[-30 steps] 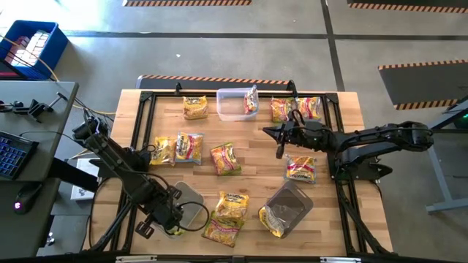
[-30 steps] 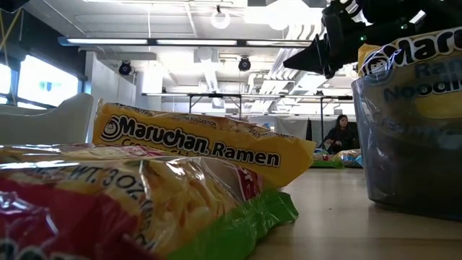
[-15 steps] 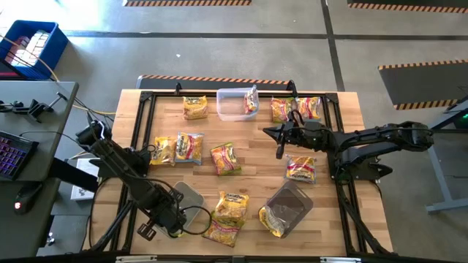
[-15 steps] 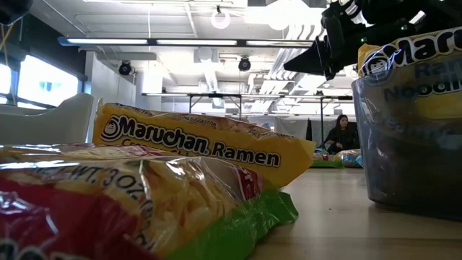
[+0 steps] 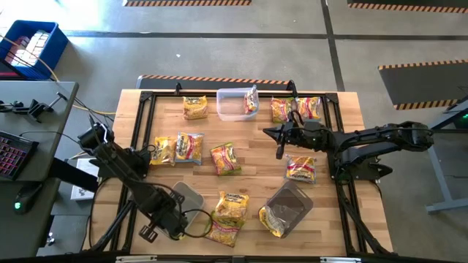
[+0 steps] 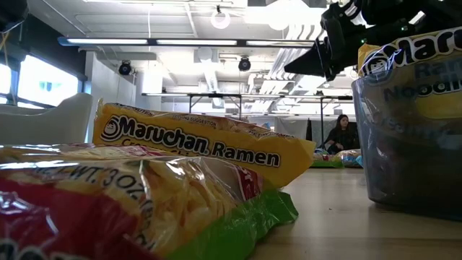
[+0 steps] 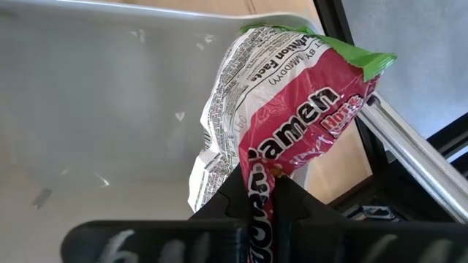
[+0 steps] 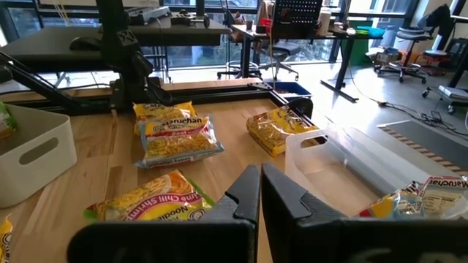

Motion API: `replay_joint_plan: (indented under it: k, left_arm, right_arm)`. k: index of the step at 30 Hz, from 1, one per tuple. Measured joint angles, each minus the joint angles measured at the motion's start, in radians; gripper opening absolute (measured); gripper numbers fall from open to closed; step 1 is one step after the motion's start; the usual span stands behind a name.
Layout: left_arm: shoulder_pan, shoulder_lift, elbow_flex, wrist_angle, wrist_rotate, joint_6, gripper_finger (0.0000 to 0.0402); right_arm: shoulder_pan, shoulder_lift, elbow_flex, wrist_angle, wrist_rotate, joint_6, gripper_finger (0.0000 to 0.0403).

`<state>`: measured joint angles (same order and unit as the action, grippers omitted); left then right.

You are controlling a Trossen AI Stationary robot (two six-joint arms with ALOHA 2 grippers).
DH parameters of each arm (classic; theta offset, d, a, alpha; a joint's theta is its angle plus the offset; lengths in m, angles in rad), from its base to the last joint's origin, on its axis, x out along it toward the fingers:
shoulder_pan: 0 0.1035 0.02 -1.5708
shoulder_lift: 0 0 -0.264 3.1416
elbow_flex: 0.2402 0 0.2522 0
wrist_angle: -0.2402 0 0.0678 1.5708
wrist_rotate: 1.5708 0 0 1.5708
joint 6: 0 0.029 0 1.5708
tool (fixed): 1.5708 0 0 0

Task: Sort Maruchan noodles
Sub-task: Put the green noodle pack into the gray bin, then put the light blue noodle pack into the transparent bin

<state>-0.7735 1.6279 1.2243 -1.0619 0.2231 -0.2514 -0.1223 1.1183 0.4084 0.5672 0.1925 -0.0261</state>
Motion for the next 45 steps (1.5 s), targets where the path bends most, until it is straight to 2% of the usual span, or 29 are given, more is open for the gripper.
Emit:
replay_joint_plan:
  k: [15,25,33,45]
  left_arm:
    - [-0.007,0.003,0.000,0.033,-0.019,-0.059,0.0043]
    - [-0.010,0.018,0.000,0.036,-0.018,-0.060,0.0044]
    - [-0.027,0.018,0.000,0.044,0.111,-0.078,0.0034]
    - [0.008,0.018,0.040,0.021,0.146,-0.113,0.0033]
  right_arm:
    - [-0.001,0.000,0.000,-0.011,0.010,-0.002,0.0000]
    - [-0.001,0.000,0.000,-0.013,0.009,-0.008,0.0000]
    - [-0.001,0.000,0.000,-0.018,0.009,-0.008,0.0000]
    - [-0.001,0.000,0.000,-0.026,0.021,-0.008,0.0000]
